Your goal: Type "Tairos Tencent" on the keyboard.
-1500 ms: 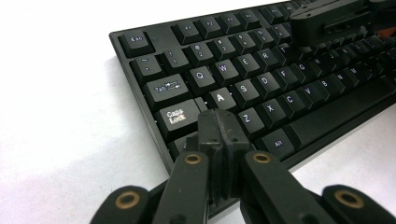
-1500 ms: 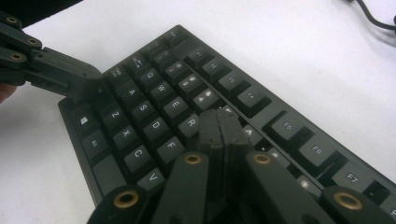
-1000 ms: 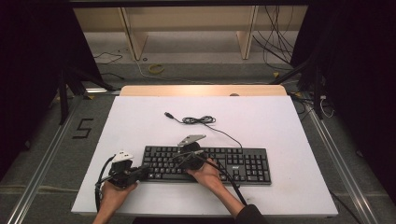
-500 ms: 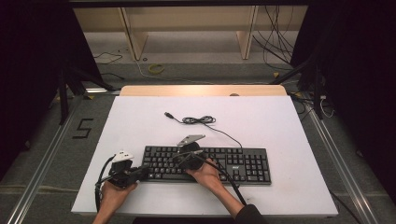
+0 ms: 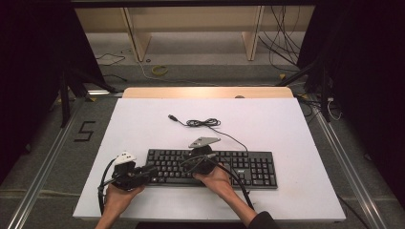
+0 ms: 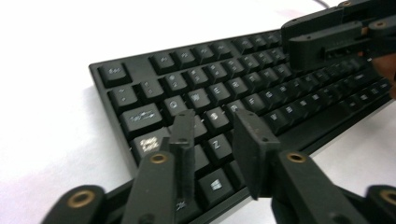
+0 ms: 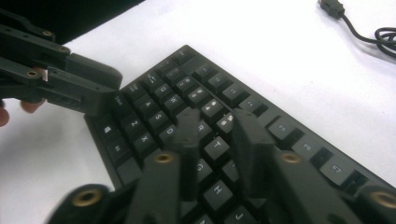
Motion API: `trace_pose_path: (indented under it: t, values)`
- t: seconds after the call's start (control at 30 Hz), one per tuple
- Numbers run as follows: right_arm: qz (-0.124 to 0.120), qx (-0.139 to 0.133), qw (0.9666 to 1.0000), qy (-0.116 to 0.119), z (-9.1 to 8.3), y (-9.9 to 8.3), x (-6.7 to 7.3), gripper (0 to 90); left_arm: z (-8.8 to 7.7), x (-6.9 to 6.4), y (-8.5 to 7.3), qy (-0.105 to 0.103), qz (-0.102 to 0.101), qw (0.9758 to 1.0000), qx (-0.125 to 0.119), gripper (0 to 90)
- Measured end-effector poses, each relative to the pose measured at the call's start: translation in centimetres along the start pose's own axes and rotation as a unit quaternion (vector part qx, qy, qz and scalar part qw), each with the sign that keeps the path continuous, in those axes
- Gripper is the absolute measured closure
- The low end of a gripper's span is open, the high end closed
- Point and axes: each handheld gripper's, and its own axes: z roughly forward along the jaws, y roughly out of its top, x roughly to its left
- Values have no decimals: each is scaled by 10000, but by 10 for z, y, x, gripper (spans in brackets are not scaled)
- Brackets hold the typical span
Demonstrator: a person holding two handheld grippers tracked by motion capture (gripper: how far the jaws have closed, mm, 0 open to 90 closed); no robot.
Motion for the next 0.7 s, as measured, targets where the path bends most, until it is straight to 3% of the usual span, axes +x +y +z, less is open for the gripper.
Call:
trace_pose_path:
  t: [0.13, 0.33, 0.53, 0.7]
  values:
    - [3, -147, 9998, 124, -9, 0, -1, 548, 0, -1, 4, -41, -11, 10000, -56, 597]
    - [5, -254, 9994, 225, -20, -2, 0, 421, 3, -2, 9, -105, 14, 9999, -124, 484]
    - [-3, -285, 9993, 249, -28, -8, -1, 366, 7, -4, 14, -132, 43, 9998, -130, 377]
    - [19, -300, 9992, 256, -36, -16, -4, 344, 12, -3, 20, -125, 28, 9998, -138, 342]
